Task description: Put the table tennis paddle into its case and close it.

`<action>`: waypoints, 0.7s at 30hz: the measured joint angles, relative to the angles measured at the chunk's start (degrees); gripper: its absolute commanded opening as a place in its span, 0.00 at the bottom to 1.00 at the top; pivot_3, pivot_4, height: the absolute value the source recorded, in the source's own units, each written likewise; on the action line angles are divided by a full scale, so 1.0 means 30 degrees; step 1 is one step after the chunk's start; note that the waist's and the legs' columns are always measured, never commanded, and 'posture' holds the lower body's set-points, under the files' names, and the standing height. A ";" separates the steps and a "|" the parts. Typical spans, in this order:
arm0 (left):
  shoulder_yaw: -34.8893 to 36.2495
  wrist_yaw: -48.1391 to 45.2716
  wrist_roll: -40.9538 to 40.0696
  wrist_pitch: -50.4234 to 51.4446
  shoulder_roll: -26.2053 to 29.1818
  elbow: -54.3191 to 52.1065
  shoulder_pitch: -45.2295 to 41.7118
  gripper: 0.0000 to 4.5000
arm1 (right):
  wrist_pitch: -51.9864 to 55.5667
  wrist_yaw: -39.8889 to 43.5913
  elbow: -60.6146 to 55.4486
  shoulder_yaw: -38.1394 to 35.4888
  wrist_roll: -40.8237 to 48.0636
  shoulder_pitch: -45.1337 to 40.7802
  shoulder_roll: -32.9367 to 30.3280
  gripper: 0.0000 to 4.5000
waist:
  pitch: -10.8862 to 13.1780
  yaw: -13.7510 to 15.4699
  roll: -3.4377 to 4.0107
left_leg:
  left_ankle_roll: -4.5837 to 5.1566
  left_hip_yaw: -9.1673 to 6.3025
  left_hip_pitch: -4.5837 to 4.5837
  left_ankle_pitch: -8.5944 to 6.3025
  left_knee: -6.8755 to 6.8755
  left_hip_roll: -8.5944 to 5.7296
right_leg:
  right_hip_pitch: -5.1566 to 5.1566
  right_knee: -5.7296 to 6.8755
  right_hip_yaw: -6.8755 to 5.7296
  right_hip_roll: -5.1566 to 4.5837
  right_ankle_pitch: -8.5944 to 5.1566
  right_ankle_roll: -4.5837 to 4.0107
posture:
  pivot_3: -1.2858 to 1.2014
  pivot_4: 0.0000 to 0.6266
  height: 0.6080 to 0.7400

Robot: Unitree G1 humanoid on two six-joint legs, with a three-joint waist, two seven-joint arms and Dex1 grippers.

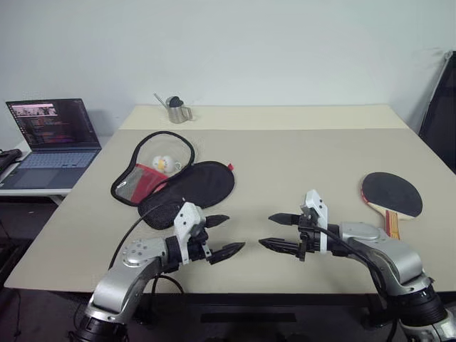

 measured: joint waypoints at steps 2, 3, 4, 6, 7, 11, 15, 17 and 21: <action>0.0816 0.0101 -0.0454 0.0230 0.0073 -0.0011 0.0253 1.00 | 0.0016 -0.0265 0.0029 -0.0020 0.0009 -0.0452 0.0150 1.00 | 0.0000 -0.0006 0.0001 | -0.0004 -0.0003 0.0000 0.0001 -0.0001 0.0000 | -0.0003 0.0000 -0.0001 0.0000 0.0000 0.0000 | 0.52 0.24 1.00; 0.1279 0.0197 -0.0686 0.0394 0.0163 -0.0016 0.0490 1.00 | 0.0058 -0.0429 0.0028 -0.0053 0.0020 -0.0641 0.0244 1.00 | 0.0000 -0.0005 0.0001 | -0.0004 -0.0005 -0.0001 0.0001 -0.0001 0.0000 | -0.0003 0.0000 -0.0001 0.0000 0.0000 -0.0001 | 0.52 0.24 1.00; 0.1747 0.0275 -0.0919 0.0563 0.0287 -0.0027 0.0792 1.00 | 0.0157 -0.0609 0.0024 -0.0119 0.0049 -0.0778 0.0328 1.00 | 0.0000 -0.0002 0.0001 | -0.0003 -0.0006 -0.0002 0.0000 -0.0002 -0.0001 | -0.0003 -0.0001 0.0001 0.0000 0.0000 0.0000 | 0.52 0.24 1.00; 0.2711 0.0429 -0.1187 0.0837 0.0746 -0.0027 0.1593 1.00 | 0.0624 -0.1243 -0.0037 -0.0283 0.0074 -0.1143 0.0504 1.00 | 0.0001 0.0001 0.0001 | -0.0001 -0.0007 -0.0002 -0.0003 -0.0002 0.0000 | -0.0007 -0.0001 0.0004 0.0000 0.0000 -0.0002 | 0.52 0.24 1.00; 0.3123 0.0495 -0.1187 0.0885 0.0944 -0.0011 0.1917 1.00 | 0.0884 -0.1565 -0.0089 -0.0385 0.0068 -0.1266 0.0504 1.00 | 0.0001 0.0024 0.0002 | -0.0001 -0.0008 -0.0002 -0.0003 -0.0002 -0.0004 | -0.0008 -0.0001 0.0005 -0.0001 0.0000 -0.0002 | 0.52 0.24 1.00; 0.5150 0.1901 -0.1223 0.1357 0.0985 0.0205 0.2530 1.00 | 0.1663 -0.2190 -0.0354 -0.0699 0.0143 -0.1801 0.0523 1.00 | 0.0001 0.0083 0.0002 | 0.0010 -0.0023 -0.0006 -0.0009 -0.0002 -0.0002 | -0.0006 -0.0001 -0.0007 -0.0002 0.0000 -0.0002 | 0.52 0.24 1.00; 0.6456 0.3345 -0.1947 0.2339 0.0438 0.0248 0.2781 1.00 | 0.1660 -0.2290 -0.0447 -0.0702 0.0134 -0.1875 0.0530 1.00 | 0.0001 0.0086 0.0001 | 0.0007 -0.0015 -0.0008 -0.0010 0.0000 -0.0007 | -0.0006 -0.0007 -0.0002 -0.0004 0.0000 -0.0001 | 0.52 0.24 1.00; 0.6850 0.3907 -0.2455 0.2904 0.0061 0.0367 0.2786 1.00 | 0.1622 -0.2257 -0.0444 -0.0701 0.0111 -0.1870 0.0486 1.00 | 0.0001 0.0082 0.0001 | 0.0006 -0.0016 -0.0008 -0.0010 -0.0001 -0.0005 | -0.0006 -0.0006 -0.0004 -0.0003 0.0000 -0.0001 | 0.52 0.24 1.00; 0.7900 0.5403 -0.3211 0.3749 -0.0234 0.0876 0.2398 1.00 | 0.1597 -0.2089 -0.0430 -0.0698 0.0055 -0.1848 0.0388 1.00 | 0.0001 0.0081 0.0000 | 0.0003 -0.0021 -0.0005 -0.0009 0.0000 0.0000 | -0.0007 0.0006 -0.0008 0.0000 0.0001 -0.0003 | 0.52 0.24 1.00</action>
